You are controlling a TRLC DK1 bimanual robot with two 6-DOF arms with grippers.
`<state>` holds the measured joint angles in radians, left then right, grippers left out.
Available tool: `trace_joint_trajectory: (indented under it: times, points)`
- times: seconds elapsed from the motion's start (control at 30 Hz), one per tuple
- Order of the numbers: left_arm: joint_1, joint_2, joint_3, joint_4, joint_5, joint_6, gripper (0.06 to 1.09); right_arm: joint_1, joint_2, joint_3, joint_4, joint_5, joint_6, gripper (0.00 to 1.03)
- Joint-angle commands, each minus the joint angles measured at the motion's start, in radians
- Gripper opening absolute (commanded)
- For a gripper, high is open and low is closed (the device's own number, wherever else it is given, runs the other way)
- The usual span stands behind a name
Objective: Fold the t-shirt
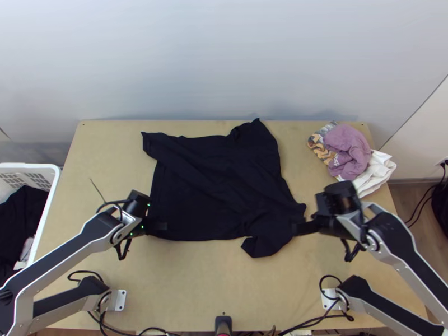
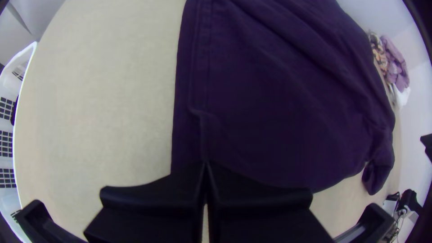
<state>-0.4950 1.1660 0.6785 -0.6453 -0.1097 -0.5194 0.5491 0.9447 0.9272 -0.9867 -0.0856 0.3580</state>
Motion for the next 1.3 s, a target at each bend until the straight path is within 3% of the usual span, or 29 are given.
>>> trace_joint_trajectory:
  times: [0.0, 0.13, 0.37, 0.7, 1.17, 1.27]
  points:
    - [0.062, -0.042, 0.055, -0.030, -0.001, 0.032, 0.09, 0.129, 0.066, -0.030, -0.010, -0.143, 0.032, 0.98]
    - [0.092, -0.028, 0.075, -0.030, -0.001, 0.038, 0.09, 0.204, 0.132, -0.030, -0.012, -0.218, 0.048, 0.98]
    - [0.124, -0.011, 0.112, -0.019, 0.001, 0.033, 0.09, 0.325, 0.316, 0.044, 0.069, -0.220, 0.036, 0.98]
    - [0.153, 0.020, 0.128, 0.007, 0.007, 0.021, 0.09, 0.552, 0.565, 0.127, 0.154, -0.059, -0.027, 0.96]
    - [0.157, 0.021, 0.139, 0.007, 0.013, 0.018, 0.09, 0.545, 0.669, 0.024, 0.310, 0.106, -0.048, 0.96]
    - [0.157, 0.021, 0.141, 0.007, 0.015, 0.018, 0.09, 0.542, 0.667, 0.009, 0.318, 0.139, -0.050, 0.87]
